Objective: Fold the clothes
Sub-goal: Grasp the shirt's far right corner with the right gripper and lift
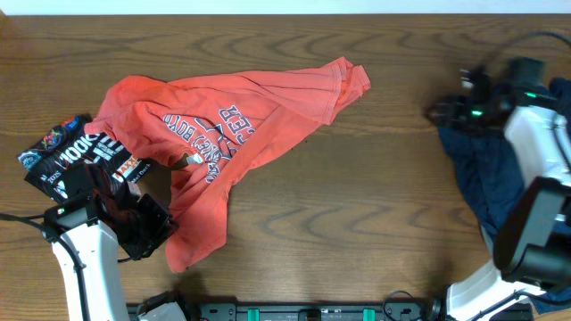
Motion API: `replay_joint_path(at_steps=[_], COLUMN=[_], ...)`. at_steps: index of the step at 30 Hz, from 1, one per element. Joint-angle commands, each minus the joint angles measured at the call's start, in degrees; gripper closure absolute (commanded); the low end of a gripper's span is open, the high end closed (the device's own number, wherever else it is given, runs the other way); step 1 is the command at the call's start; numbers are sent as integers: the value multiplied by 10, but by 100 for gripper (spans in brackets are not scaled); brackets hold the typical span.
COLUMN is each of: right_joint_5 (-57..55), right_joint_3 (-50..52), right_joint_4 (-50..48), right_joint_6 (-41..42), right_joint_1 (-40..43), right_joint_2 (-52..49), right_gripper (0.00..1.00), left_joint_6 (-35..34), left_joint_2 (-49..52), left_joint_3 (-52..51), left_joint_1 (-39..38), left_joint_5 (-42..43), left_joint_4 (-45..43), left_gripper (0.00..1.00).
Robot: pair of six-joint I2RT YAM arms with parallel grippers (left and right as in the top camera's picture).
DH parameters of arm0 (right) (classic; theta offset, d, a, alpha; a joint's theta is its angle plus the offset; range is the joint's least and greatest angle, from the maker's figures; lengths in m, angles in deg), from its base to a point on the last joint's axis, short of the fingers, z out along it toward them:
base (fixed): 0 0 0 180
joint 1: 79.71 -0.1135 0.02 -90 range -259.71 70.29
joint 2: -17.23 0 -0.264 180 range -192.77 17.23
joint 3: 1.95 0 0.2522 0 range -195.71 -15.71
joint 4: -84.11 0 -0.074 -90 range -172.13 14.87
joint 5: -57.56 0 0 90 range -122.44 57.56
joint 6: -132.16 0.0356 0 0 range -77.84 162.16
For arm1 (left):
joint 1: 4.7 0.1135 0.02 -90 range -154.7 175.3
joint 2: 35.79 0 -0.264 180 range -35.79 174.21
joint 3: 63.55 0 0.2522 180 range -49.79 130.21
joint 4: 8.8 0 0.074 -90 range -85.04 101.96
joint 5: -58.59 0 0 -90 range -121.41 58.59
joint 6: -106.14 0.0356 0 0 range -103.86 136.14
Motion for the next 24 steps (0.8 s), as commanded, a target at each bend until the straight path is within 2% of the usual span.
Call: replay_joint_path(at_steps=[1, 6, 9, 12, 18, 22, 24], right_joint_5=[-26, -74, -129, -180, -168, -168, -168], right_joint_3=[-6, -6, -6, -6, -6, -6, -6], right_joint_4=[-3, -39, -72, -117, -189, -225, -240], right_joint_6=[-41, -30, 14, 61, 85, 104, 104], right_joint_1=[-109, -228, -277, -310, -343, -350, -350], right_joint_2=[8, -32, -57, -85, -133, -145, -148], right_gripper=[29, 26, 26, 28, 31, 42, 53], left_joint_6=[12, 12, 12, 12, 12, 12, 12], left_joint_2=[-4, -4, -4, -4, -4, -4, -4], left_joint_3=[9, 9, 9, 9, 9, 9, 9], left_joint_1=[3, 3, 3, 3, 3, 3, 3], left_joint_5=[-3, -3, -3, -3, -3, -3, -3], left_joint_4=[0, 0, 0, 0, 0, 0, 0], left_gripper=[94, 94, 94, 94, 94, 94, 94])
